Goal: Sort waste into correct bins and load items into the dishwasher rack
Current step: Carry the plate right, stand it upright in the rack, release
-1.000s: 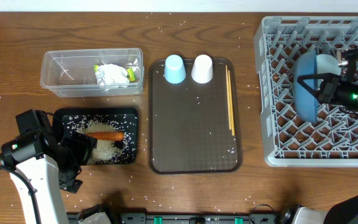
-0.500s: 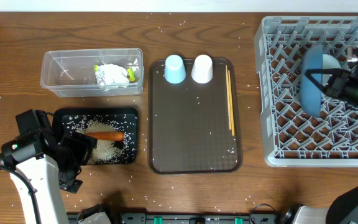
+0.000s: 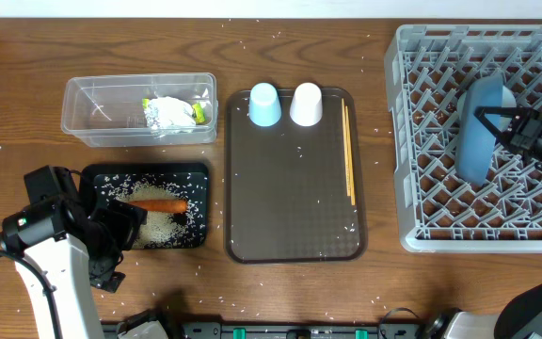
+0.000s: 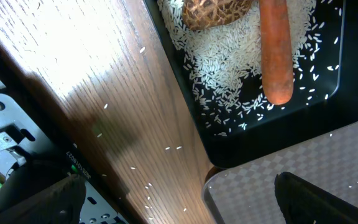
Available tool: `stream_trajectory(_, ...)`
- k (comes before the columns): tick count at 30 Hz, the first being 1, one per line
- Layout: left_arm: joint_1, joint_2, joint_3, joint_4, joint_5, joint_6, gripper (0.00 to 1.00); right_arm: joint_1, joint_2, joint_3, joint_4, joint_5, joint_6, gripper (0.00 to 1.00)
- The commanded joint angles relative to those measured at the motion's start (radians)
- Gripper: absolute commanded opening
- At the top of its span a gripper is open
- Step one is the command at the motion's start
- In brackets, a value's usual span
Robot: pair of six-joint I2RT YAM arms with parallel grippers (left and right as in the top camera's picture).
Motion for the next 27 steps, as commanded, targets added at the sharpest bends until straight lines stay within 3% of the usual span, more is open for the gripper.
stream_trajectory(1,0.005,0.002,0.0,-0.003,-0.01,-0.012,0.98,-0.006,0.007,-0.005,-0.017,-0.055,0.03,0.01)
stream_trajectory(12,0.005,0.002,0.0,-0.003,-0.01,-0.012,0.98,-0.064,0.007,-0.005,-0.103,0.134,0.037,0.01)
stream_trajectory(22,0.005,0.002,0.0,-0.003,-0.01,-0.012,0.98,-0.13,0.007,-0.005,-0.108,0.171,0.026,0.01)
stream_trajectory(27,0.005,0.002,0.0,-0.003,-0.01,-0.012,0.98,-0.132,0.007,-0.005,-0.109,0.193,0.026,0.07)
